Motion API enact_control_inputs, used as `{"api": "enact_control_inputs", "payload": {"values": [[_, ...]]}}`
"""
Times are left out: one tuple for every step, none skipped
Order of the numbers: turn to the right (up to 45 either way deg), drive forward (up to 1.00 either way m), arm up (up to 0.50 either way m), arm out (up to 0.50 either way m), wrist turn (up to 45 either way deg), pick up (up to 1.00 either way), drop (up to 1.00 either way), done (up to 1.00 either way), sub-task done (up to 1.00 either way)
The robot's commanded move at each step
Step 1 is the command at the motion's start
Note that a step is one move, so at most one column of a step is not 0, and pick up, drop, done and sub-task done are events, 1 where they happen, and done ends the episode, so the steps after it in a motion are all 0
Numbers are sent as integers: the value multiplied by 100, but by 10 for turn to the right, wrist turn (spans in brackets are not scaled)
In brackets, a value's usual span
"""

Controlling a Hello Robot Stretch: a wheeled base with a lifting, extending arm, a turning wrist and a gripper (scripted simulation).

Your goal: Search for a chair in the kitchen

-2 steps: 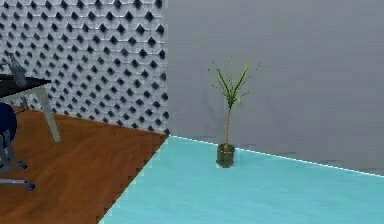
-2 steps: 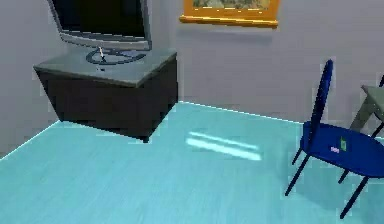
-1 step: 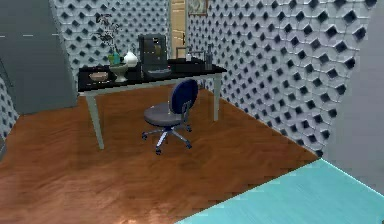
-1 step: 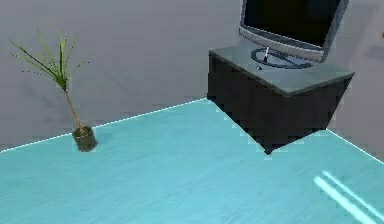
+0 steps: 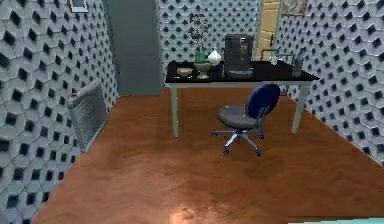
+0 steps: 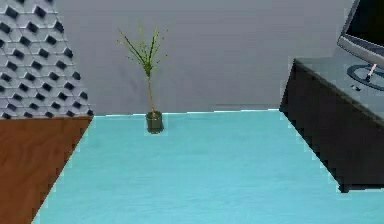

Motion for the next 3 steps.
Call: {"api": "enact_control_inputs", "payload": {"values": [[0, 55, 0, 0, 0, 0, 0, 0, 0], [-120, 0, 0, 0, 0, 0, 0, 0, 0], [0, 100, 0, 0, 0, 0, 0, 0, 0]]}}
